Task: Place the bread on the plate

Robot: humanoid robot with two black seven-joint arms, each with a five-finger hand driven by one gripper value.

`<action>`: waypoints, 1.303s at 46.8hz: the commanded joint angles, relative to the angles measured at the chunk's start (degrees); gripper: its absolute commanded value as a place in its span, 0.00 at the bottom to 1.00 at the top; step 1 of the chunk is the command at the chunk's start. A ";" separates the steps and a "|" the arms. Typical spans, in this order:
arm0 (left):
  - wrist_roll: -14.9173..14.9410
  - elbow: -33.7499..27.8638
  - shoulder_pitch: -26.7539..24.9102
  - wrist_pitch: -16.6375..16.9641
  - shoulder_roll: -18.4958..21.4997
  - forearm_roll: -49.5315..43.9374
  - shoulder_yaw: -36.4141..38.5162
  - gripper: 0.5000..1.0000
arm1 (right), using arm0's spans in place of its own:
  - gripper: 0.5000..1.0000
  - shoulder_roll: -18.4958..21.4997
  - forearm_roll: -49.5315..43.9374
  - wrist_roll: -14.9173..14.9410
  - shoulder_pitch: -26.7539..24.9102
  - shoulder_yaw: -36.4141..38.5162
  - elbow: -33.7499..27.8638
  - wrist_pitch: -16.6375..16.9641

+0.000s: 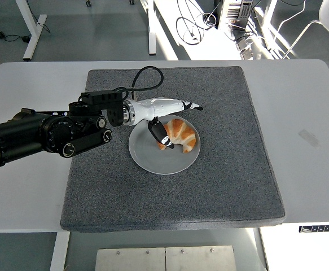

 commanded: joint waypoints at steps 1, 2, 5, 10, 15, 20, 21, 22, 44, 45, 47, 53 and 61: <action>0.09 -1.38 -1.74 0.01 0.62 -0.17 -0.76 0.96 | 1.00 0.00 0.00 0.00 0.00 0.02 0.00 -0.03; 0.18 -1.73 -2.27 0.01 0.80 -0.26 -1.11 0.96 | 1.00 0.00 0.00 0.00 0.00 0.02 0.00 -0.03; 0.36 -2.26 -3.68 0.01 1.85 -1.31 -2.52 0.96 | 1.00 0.00 0.00 0.00 0.00 0.02 0.00 0.06; 0.36 -3.49 -6.05 0.01 3.08 -4.38 -4.54 0.96 | 1.00 0.00 0.00 0.00 0.00 -0.06 0.00 -0.03; 0.18 -3.41 -7.11 -0.26 4.22 -9.83 -6.21 0.96 | 1.00 0.00 0.00 0.00 0.00 0.02 0.00 -0.02; 0.18 -3.32 -6.23 -0.26 4.32 -19.93 -8.50 0.96 | 1.00 0.00 0.00 0.00 0.00 0.02 0.00 -0.03; 0.18 -3.23 -6.15 -0.17 4.40 -21.60 -8.76 0.96 | 1.00 0.00 0.00 0.00 0.00 0.02 0.00 0.06; 0.18 -2.97 -5.97 -0.08 4.40 -23.18 -8.85 0.96 | 1.00 0.00 0.00 0.00 0.00 0.02 0.00 -0.02; 0.53 7.32 -2.02 2.12 6.15 -39.53 -17.55 0.96 | 1.00 0.00 0.00 0.00 0.26 0.55 0.44 -0.03; 0.53 7.40 -1.67 1.94 6.77 -40.68 -18.16 0.96 | 1.00 0.00 0.00 0.00 0.44 0.55 0.70 0.06; 0.53 7.40 -0.96 1.33 7.74 -42.88 -19.30 0.96 | 1.00 0.00 0.00 0.00 0.61 0.46 0.79 0.15; 0.62 7.40 2.02 0.53 8.36 -48.15 -23.52 0.96 | 1.00 0.00 0.00 0.00 0.79 0.29 0.26 0.15; 0.71 7.84 6.07 -1.75 9.15 -50.45 -30.38 0.96 | 1.00 0.00 0.00 0.00 0.61 0.02 0.27 0.06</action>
